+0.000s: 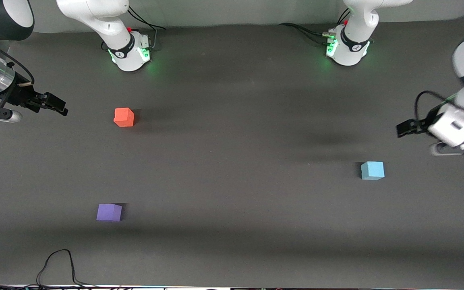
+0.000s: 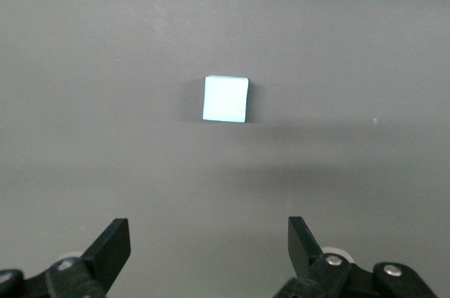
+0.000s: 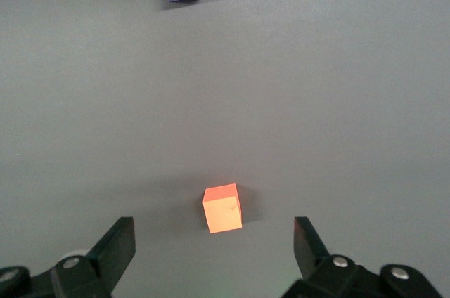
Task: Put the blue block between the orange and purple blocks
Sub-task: 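Move the left gripper over the light blue cube, then lower the left gripper and close it on the blue cube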
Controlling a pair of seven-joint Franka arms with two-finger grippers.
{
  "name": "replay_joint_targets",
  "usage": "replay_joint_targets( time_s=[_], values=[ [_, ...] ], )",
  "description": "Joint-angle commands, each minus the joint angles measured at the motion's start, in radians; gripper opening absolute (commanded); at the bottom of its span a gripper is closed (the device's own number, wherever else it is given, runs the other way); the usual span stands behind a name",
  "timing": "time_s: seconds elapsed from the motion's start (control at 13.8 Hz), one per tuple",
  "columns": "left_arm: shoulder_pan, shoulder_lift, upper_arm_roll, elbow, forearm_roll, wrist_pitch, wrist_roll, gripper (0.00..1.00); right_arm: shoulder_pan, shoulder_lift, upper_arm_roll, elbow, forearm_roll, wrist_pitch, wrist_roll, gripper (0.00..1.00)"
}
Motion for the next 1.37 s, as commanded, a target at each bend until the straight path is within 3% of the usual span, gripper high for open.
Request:
replay_joint_targets(
  time_s=[0.0,0.22,0.51,0.94,1.3],
  values=[
    [-0.01,0.034,-0.002,-0.104,0.007,0.135,0.0,1.0,0.014,-0.009,-0.015,-0.002,0.009,0.024,-0.011,1.0],
    [-0.021,0.161,-0.002,-0.102,0.025,0.247,0.013,1.0,0.014,-0.003,-0.063,0.01,0.009,0.023,-0.097,1.0],
    [-0.015,0.29,-0.002,-0.095,0.076,0.39,0.105,1.0,0.015,0.067,-0.063,0.121,0.009,-0.012,-0.11,1.0],
    [0.019,0.405,-0.002,-0.092,0.073,0.548,0.161,1.0,0.014,0.096,-0.063,0.136,-0.002,-0.023,-0.142,1.0],
    [0.017,0.436,-0.002,-0.092,0.064,0.57,0.149,0.98,0.017,0.093,-0.053,0.139,0.001,-0.037,-0.127,1.0]
  ],
)
